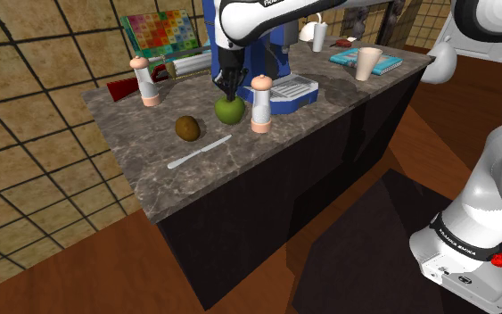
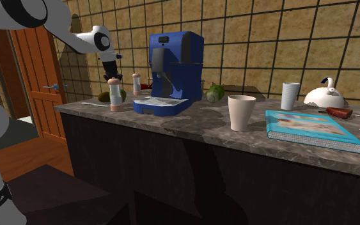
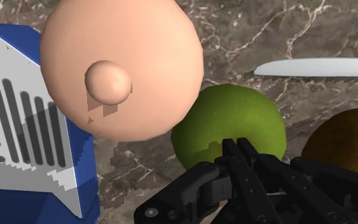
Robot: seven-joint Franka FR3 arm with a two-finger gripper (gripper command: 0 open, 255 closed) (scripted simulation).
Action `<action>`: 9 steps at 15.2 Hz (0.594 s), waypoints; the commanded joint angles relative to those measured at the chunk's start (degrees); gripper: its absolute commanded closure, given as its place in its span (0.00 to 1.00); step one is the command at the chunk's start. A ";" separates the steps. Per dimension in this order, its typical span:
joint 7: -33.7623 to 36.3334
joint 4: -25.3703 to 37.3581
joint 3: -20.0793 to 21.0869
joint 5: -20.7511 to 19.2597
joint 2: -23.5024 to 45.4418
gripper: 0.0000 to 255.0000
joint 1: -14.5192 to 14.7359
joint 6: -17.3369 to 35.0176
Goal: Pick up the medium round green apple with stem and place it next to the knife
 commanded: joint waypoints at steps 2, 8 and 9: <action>0.03 -0.07 0.01 -0.01 0.01 1.00 0.02 0.11; 0.03 -0.08 0.00 -0.01 0.01 0.00 0.02 0.12; 0.03 -0.08 0.00 -0.01 0.01 0.00 0.01 0.12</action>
